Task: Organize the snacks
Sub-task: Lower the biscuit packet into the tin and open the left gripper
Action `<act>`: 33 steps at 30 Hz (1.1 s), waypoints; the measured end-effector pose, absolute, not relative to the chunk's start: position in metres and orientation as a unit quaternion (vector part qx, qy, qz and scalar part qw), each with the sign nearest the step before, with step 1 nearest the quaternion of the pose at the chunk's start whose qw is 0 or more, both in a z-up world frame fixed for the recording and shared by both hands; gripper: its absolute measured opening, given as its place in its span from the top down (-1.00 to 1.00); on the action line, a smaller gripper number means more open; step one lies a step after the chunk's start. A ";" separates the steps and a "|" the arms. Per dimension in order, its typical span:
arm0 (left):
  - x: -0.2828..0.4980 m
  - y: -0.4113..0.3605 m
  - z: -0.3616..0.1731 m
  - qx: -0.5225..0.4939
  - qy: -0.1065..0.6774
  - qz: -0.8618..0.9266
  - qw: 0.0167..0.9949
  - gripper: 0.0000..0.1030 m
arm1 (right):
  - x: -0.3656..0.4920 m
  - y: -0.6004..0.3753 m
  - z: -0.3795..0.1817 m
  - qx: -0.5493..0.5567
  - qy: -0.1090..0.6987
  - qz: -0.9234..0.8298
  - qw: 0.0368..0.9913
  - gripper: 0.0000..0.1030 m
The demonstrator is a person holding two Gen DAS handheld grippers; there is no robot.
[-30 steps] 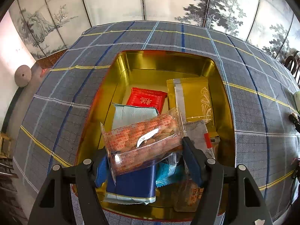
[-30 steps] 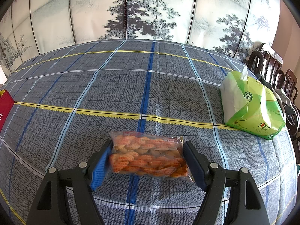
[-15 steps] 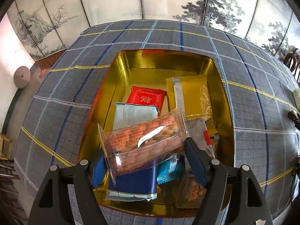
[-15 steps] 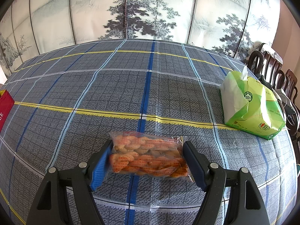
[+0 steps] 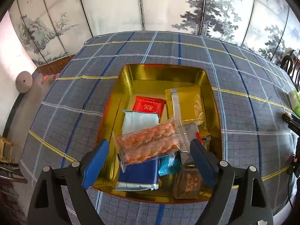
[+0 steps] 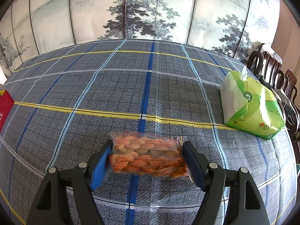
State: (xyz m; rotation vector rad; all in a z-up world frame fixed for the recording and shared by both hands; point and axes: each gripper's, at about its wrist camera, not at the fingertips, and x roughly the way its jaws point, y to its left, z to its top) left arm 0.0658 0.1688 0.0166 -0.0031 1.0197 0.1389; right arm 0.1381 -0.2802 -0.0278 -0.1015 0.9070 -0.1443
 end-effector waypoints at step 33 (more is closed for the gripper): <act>0.018 0.188 0.028 -0.030 0.457 0.104 0.883 -0.72 | 0.102 -0.154 0.028 -0.077 0.408 0.019 0.910 -0.45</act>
